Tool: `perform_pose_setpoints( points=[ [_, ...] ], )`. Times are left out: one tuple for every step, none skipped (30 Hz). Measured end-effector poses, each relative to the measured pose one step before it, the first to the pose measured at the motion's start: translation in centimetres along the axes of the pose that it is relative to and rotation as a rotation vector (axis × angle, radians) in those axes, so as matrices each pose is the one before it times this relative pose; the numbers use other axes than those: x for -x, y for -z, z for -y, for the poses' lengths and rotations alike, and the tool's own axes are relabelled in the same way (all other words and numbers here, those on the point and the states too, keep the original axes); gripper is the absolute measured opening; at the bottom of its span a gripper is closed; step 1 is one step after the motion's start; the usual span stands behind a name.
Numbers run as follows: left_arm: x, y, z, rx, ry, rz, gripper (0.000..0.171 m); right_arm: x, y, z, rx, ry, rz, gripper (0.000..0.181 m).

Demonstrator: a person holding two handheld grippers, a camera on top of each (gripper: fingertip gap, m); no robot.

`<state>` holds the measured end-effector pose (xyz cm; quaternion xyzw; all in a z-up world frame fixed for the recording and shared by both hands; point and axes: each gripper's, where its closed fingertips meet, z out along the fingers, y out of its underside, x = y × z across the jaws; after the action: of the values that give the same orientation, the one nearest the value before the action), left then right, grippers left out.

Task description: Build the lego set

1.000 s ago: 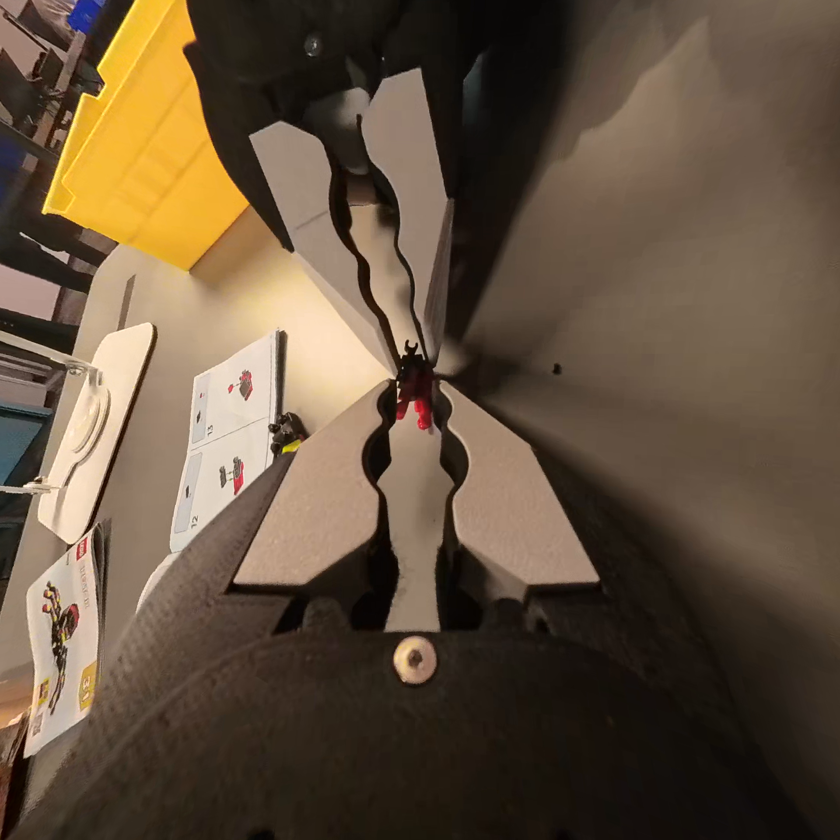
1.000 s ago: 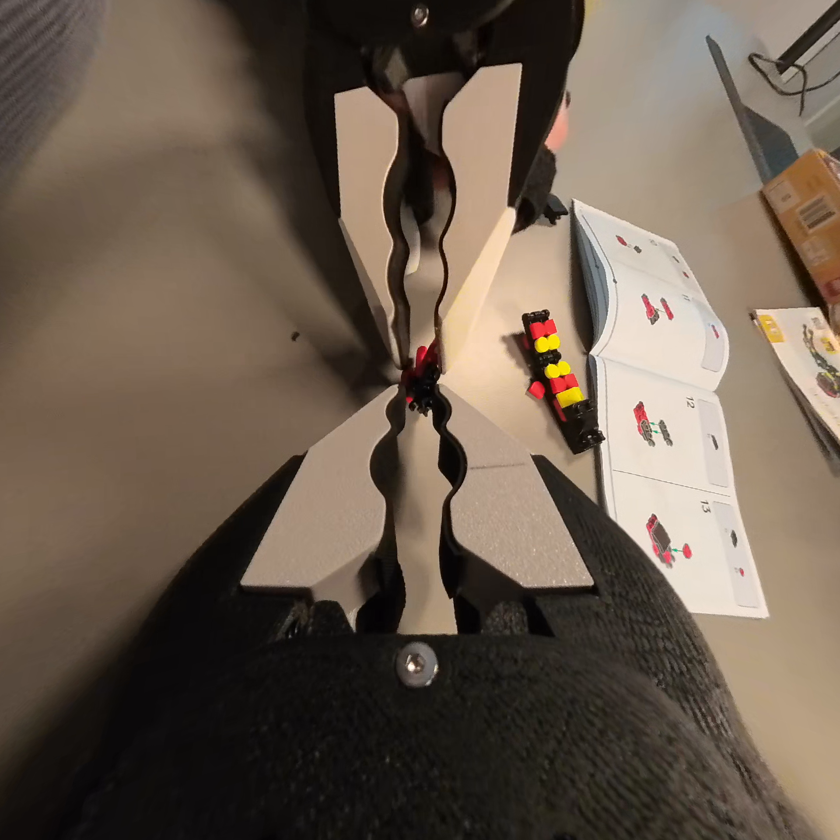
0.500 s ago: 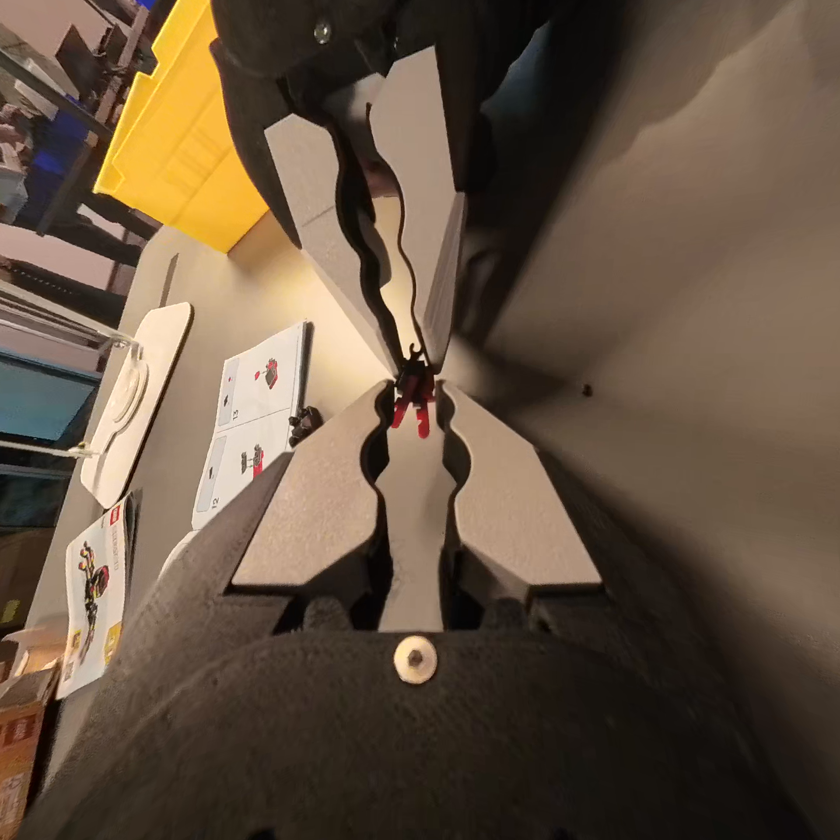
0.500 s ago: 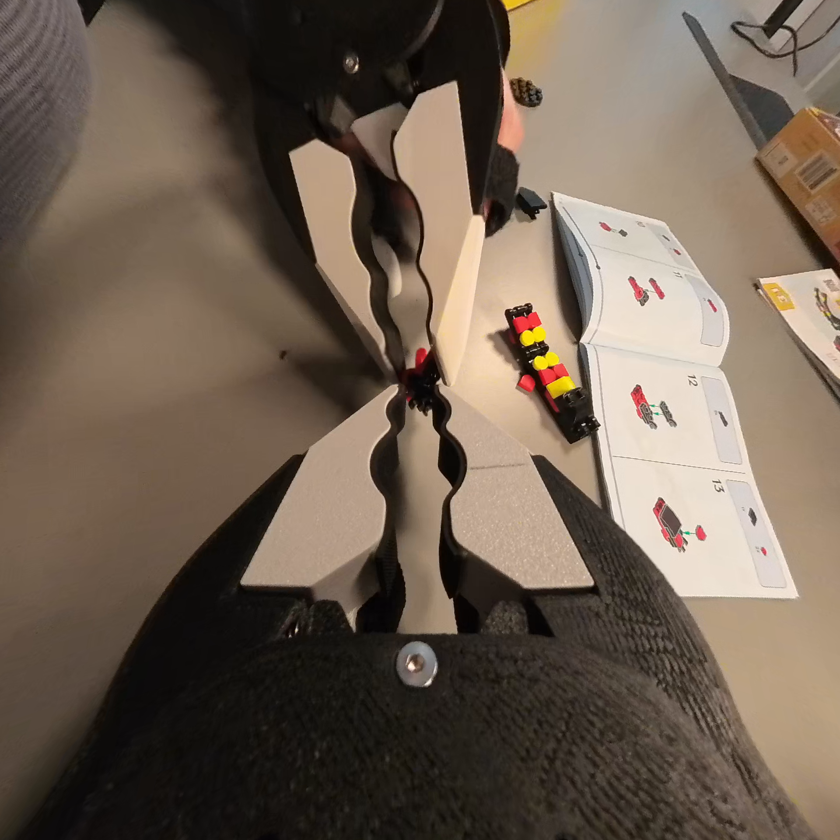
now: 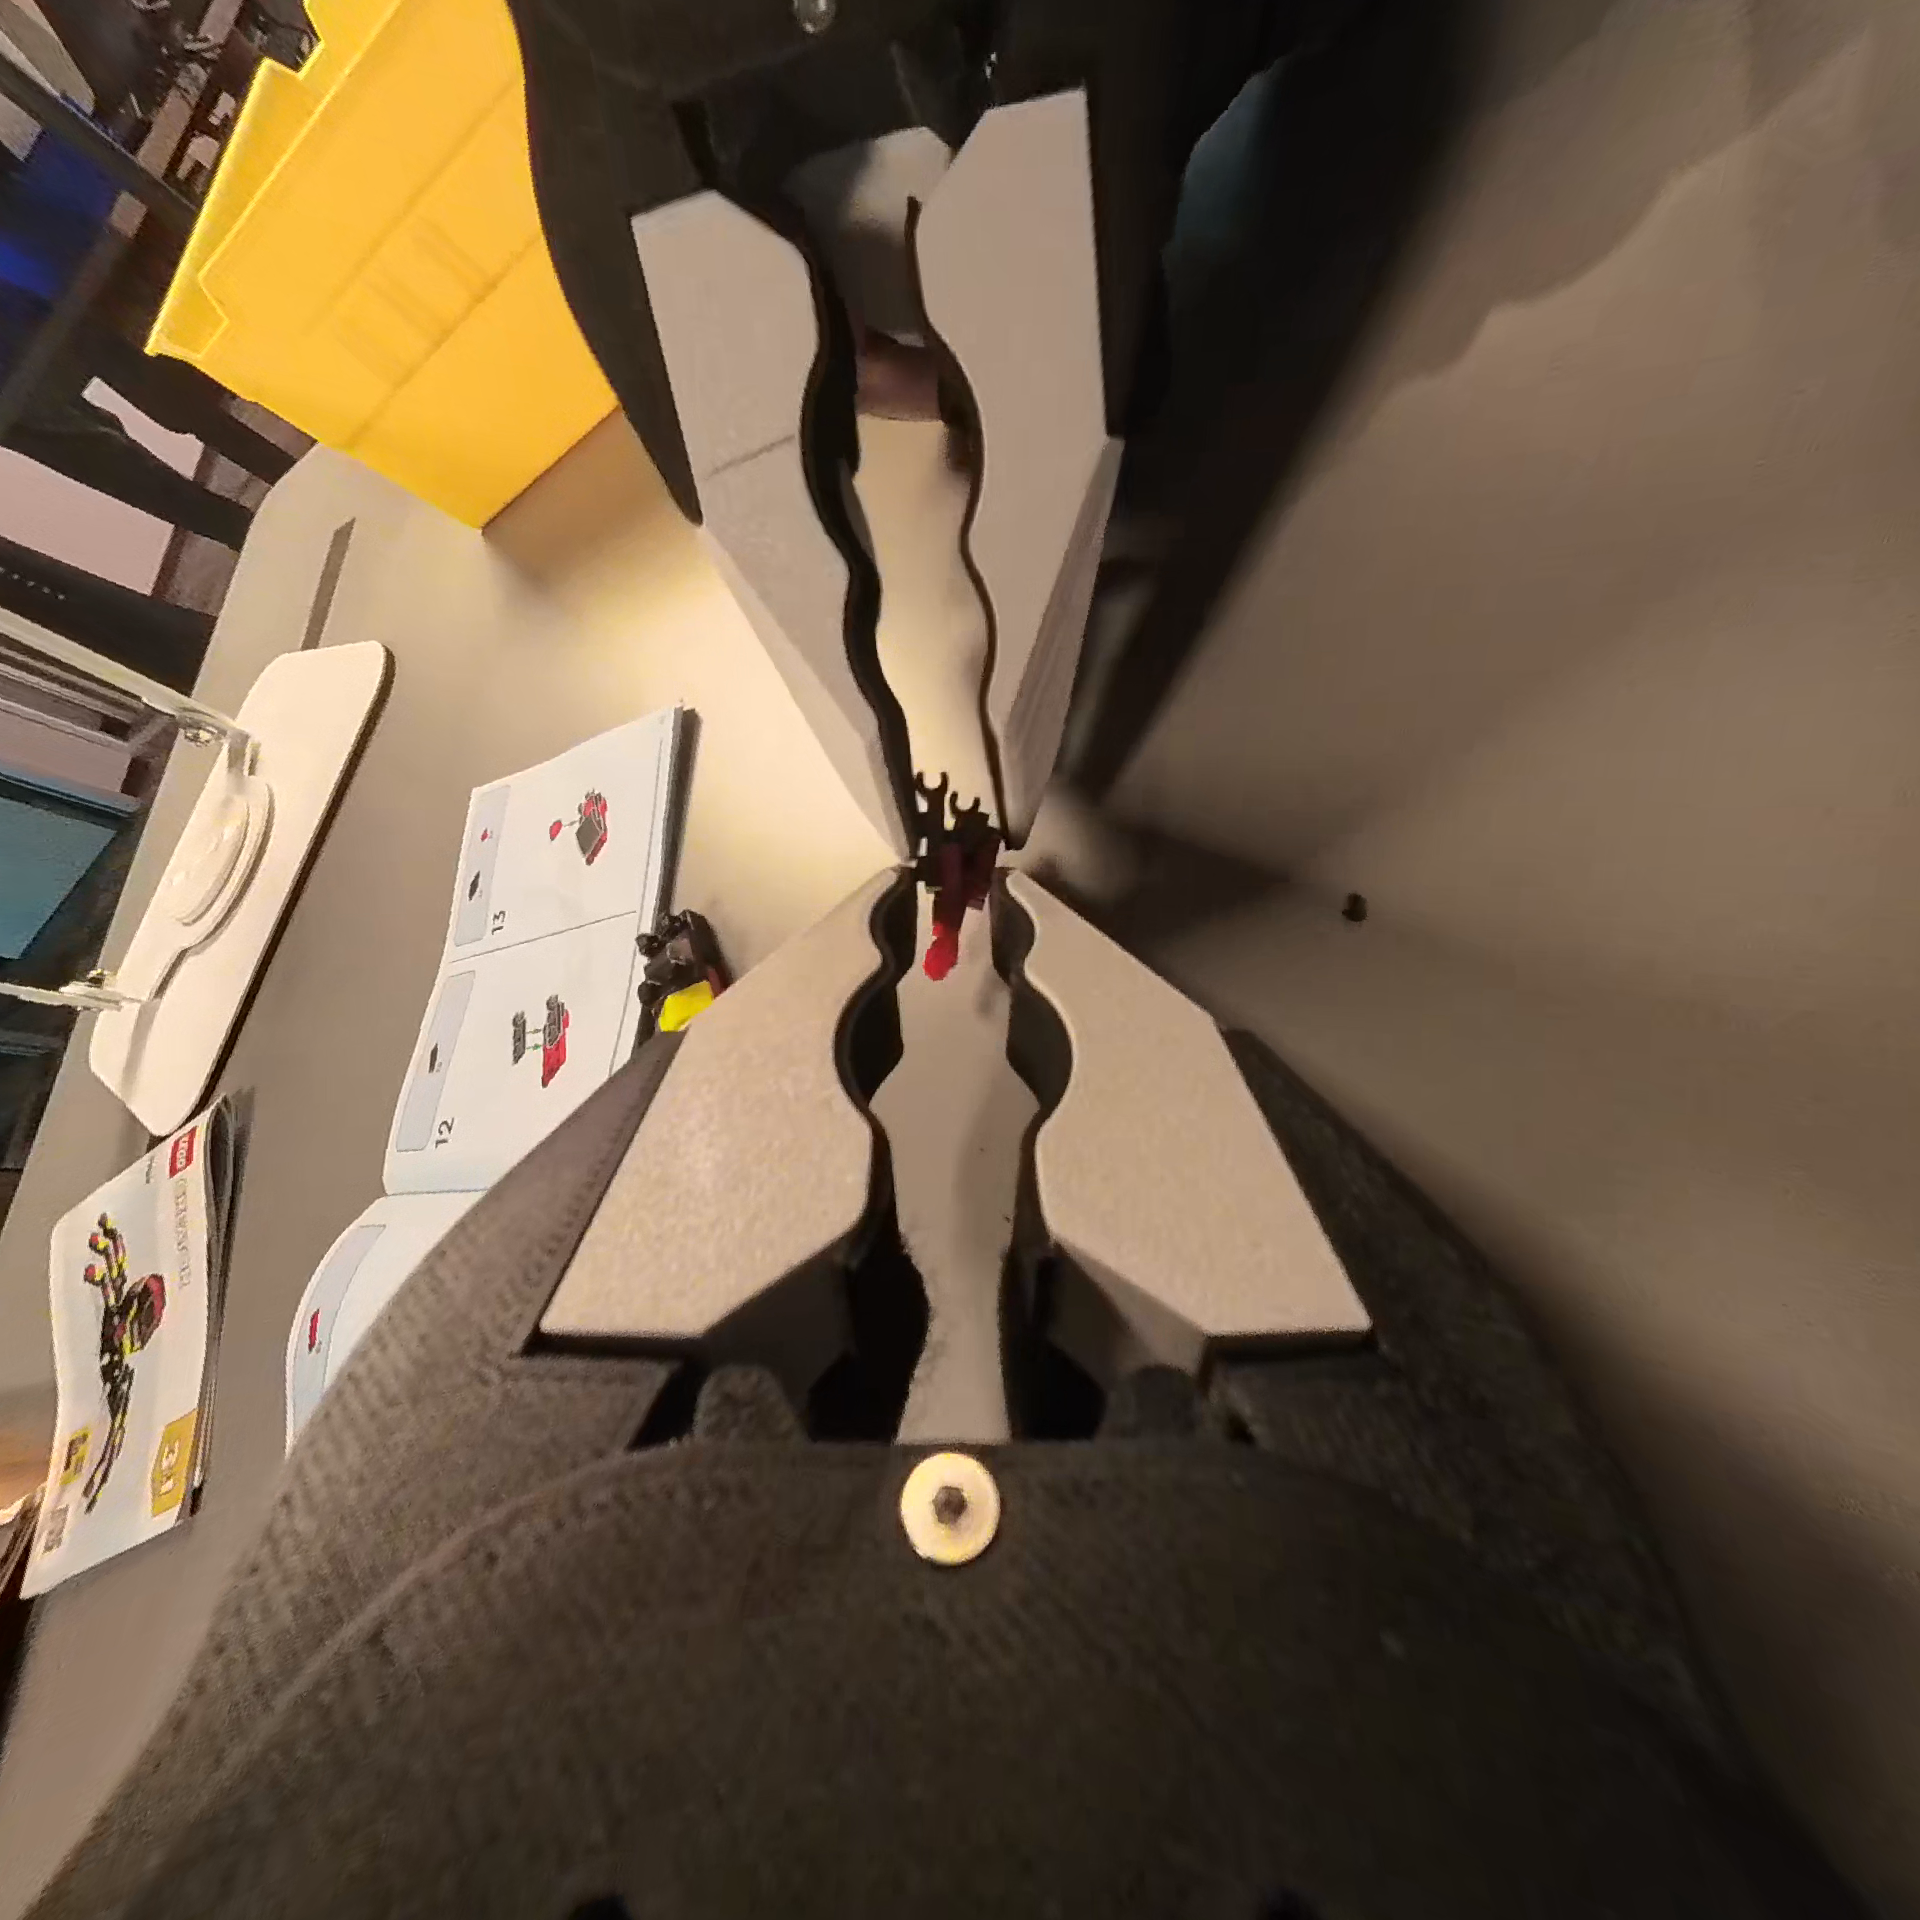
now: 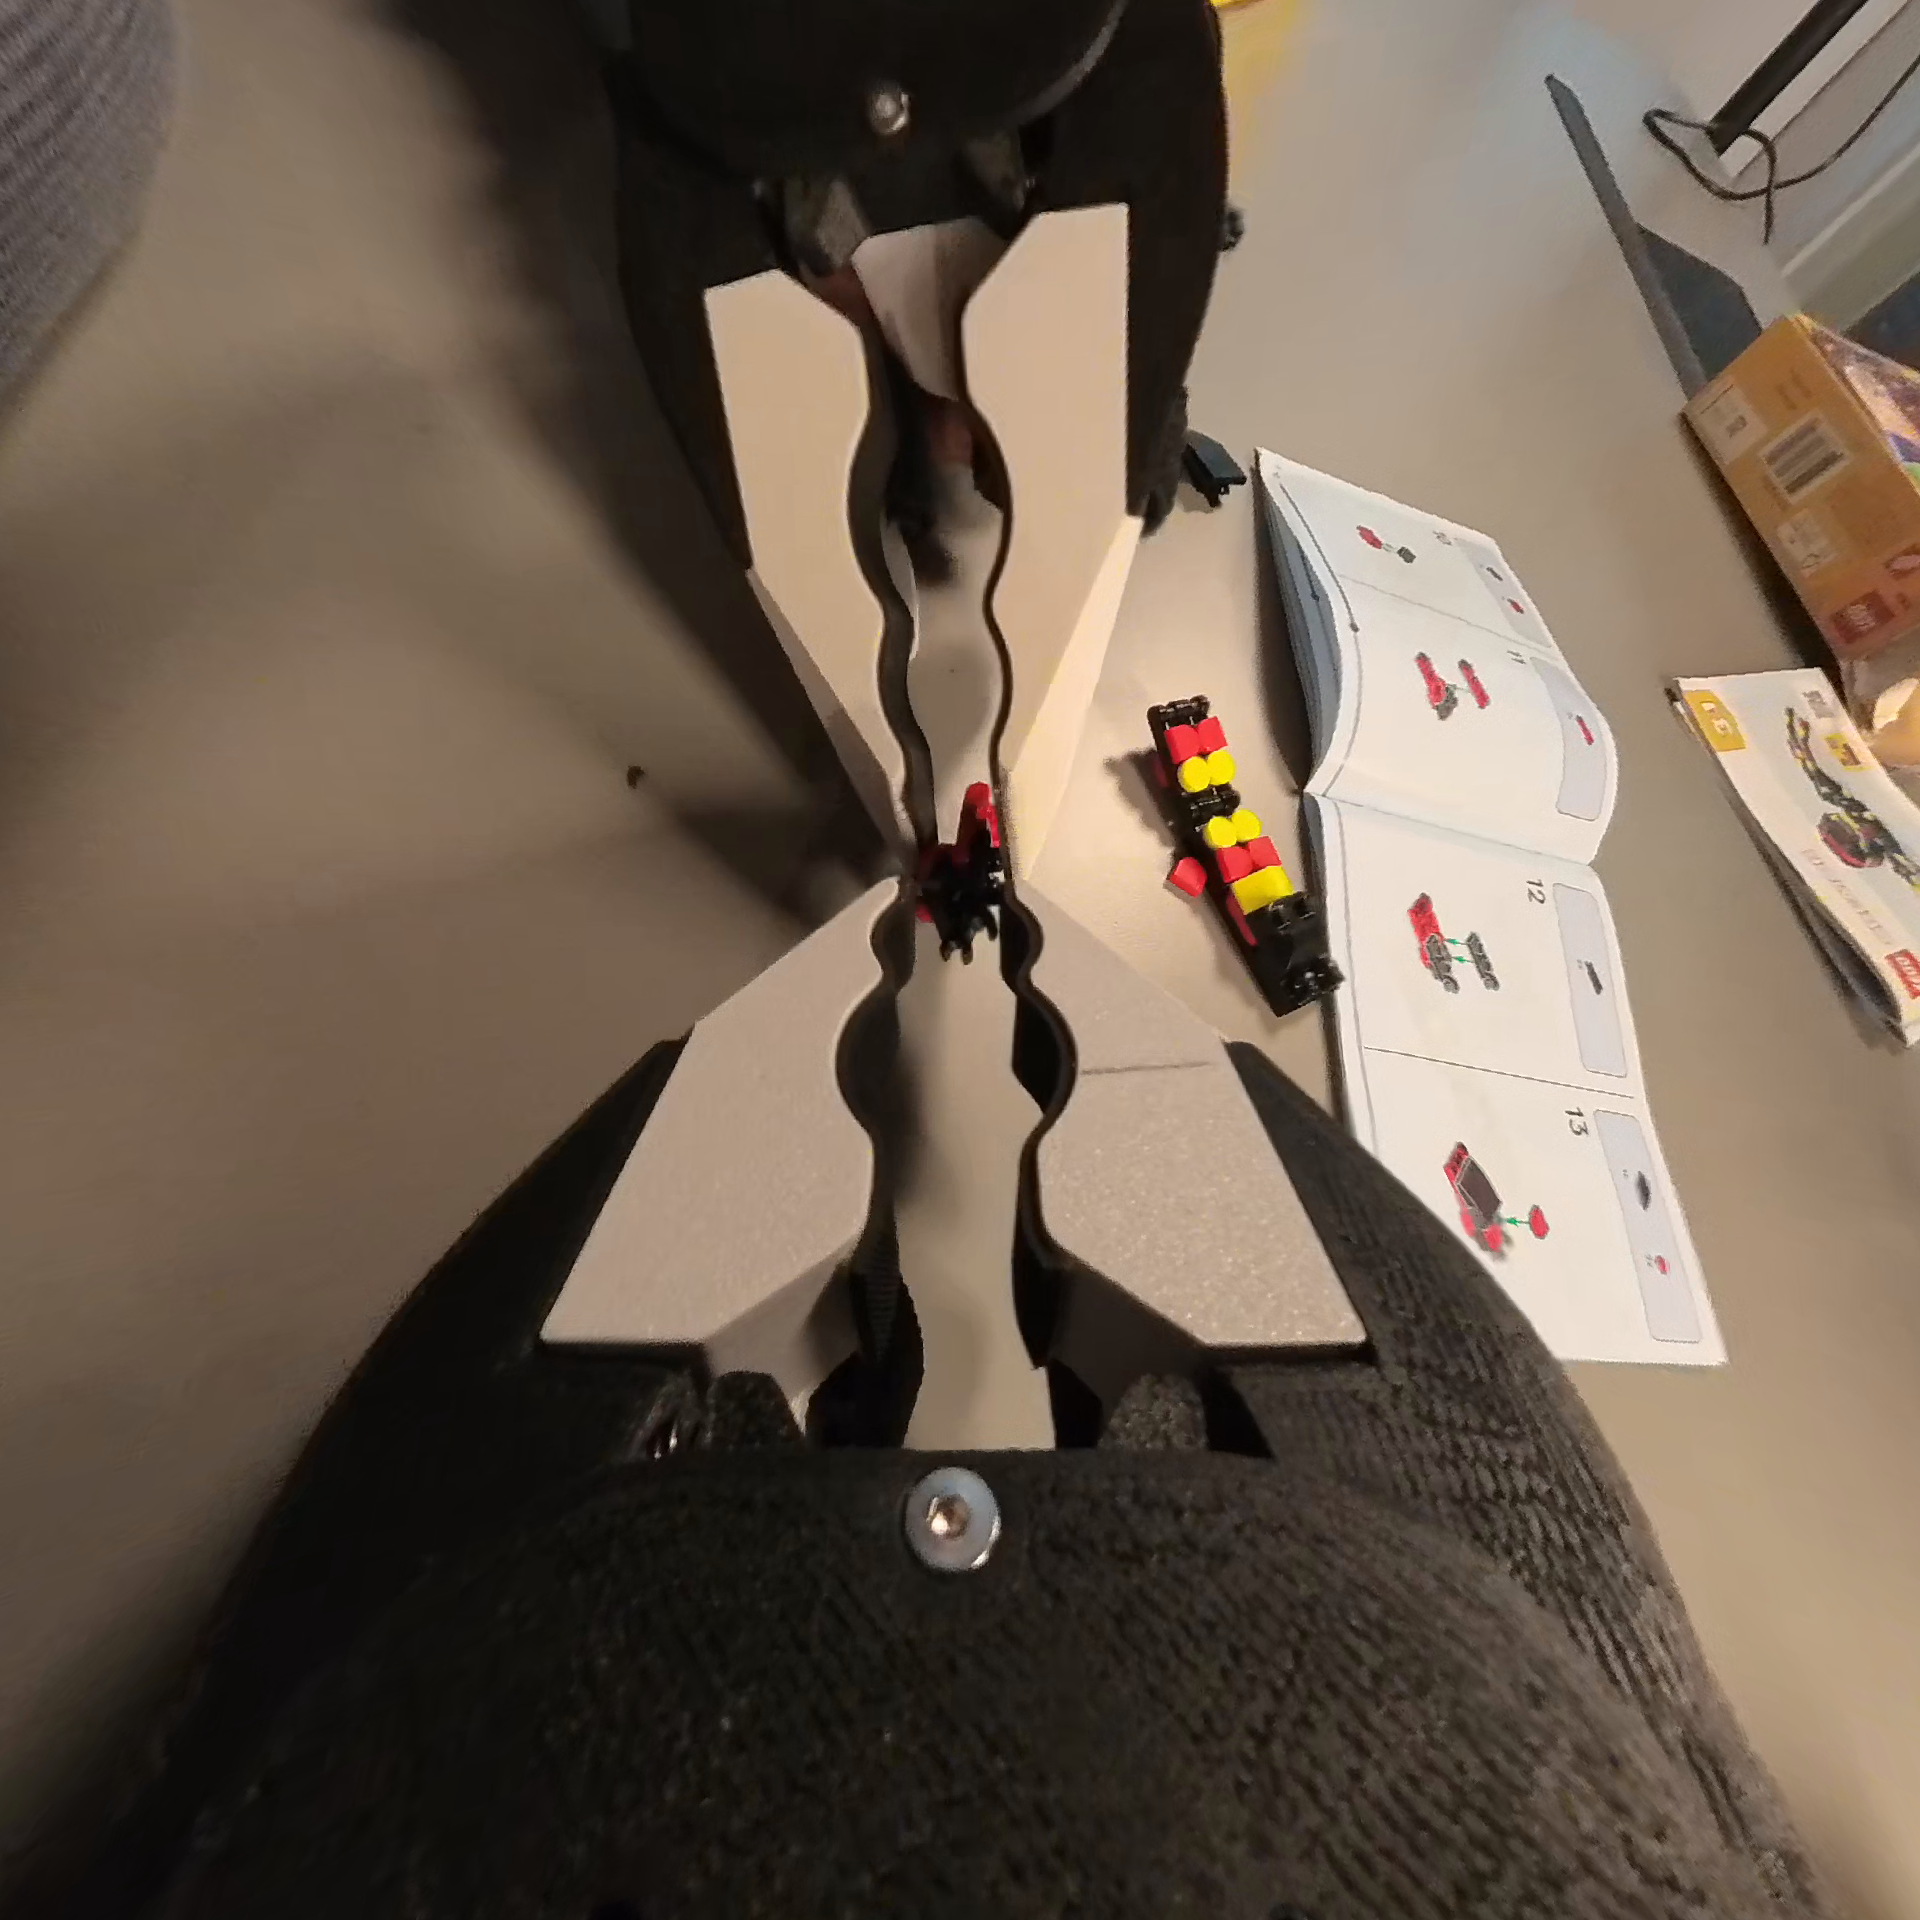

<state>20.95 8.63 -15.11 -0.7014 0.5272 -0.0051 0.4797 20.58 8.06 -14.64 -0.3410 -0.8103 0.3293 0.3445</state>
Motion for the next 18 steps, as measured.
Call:
perform_pose_setpoints(
  points=[
    [0.012, -0.014, -0.047, 0.00486, 0.0001, -0.0008, 0.013, -0.062, 0.1, -0.166, 0.0155, 0.0324, -0.013, 0.014],
    [0.033, 0.0, -0.06, 0.0042, 0.0022, -0.0004, 0.013, -0.153, 0.121, -0.183, 0.0153, 0.0372, -0.0192, 0.015],
    [0.034, 0.009, -0.052, 0.00255, 0.0037, -0.0009, 0.013, -0.097, 0.105, -0.055, 0.0067, 0.0326, -0.0158, 0.016],
    [0.03, 0.002, -0.034, 0.00074, 0.004, -0.0013, 0.013, 0.071, 0.044, 0.092, -0.0028, 0.0217, -0.0039, 0.017],
    [0.015, -0.001, -0.013, 0.00025, 0.0047, -0.0021, 0.013, 0.118, -0.019, 0.133, -0.0052, 0.0095, 0.0018, 0.018],
    [0.012, -0.007, -0.004, 0.0002, 0.0045, -0.0021, 0.013, 0.138, -0.063, 0.073, -0.002, 0.0036, 0.0047, 0.02],
    [0.016, -0.005, -0.011, 0.00021, 0.0028, -0.0018, 0.013, 0.097, -0.088, -0.018, 0.003, 0.003, 0.0027, 0.021],
    [-0.014, -0.004, -0.001, 0.00055, 0.0006, -0.0021, 0.013, -0.025, -0.055, -0.042, 0.0039, 0.0042, -0.0048, 0.02],
    [-0.009, -0.016, -0.011, 0.00131, 0.0005, -0.0016, 0.013, -0.07, -0.014, -0.006, 0.0005, 0.0043, -0.0075, 0.019],
    [-0.021, -0.01, 0.001, 0.00101, -0.0012, -0.002, 0.013, -0.095, 0.016, 0.025, -0.0013, 0.0047, -0.0087, 0.016],
    [-0.02, -0.011, 0.016, -0.00012, -0.0015, -0.0015, 0.013, -0.057, -0.001, 0.003, 0.0004, 0.0037, -0.0057, 0.014],
    [0.004, -0.009, -0.004, 0.00185, -0.0005, 0.0004, 0.013, 0.005, -0.031, -0.013, 0.0014, 0.0029, -0.0029, 0.014],
    [-0.01, -0.02, -0.013, 0.00204, -0.0006, -0.0008, 0.013, -0.001, -0.021, -0.018, 0.0016, 0.0043, -0.0031, 0.013],
    [-0.003, 0.0, 0.002, 0.00089, -0.0006, -0.0011, 0.013, -0.011, -0.012, -0.013, 0.0027, 0.0052, -0.0039, 0.013],
    [0.014, -0.002, -0.009, 0.00068, -0.0004, 0.0003, 0.013, -0.031, -0.034, -0.041, 0.0048, 0.0053, -0.0054, 0.012],
    [0.015, 0.0, -0.009, 0.00065, -0.0036, 0.0004, 0.014, -0.02, -0.033, -0.025, 0.0041, 0.0049, -0.0057, 0.011],
    [0.052, 0.007, 0.02, -0.0004, -0.0041, 0.004, 0.015, -0.01, -0.041, -0.023, 0.0038, 0.0063, -0.0064, 0.009],
    [-0.007, 0.005, -0.015, 0.0017, -0.0047, 0.0004, 0.016, 0.001, -0.039, -0.022, 0.004, 0.0057, -0.0047, 0.009]
  ],
)
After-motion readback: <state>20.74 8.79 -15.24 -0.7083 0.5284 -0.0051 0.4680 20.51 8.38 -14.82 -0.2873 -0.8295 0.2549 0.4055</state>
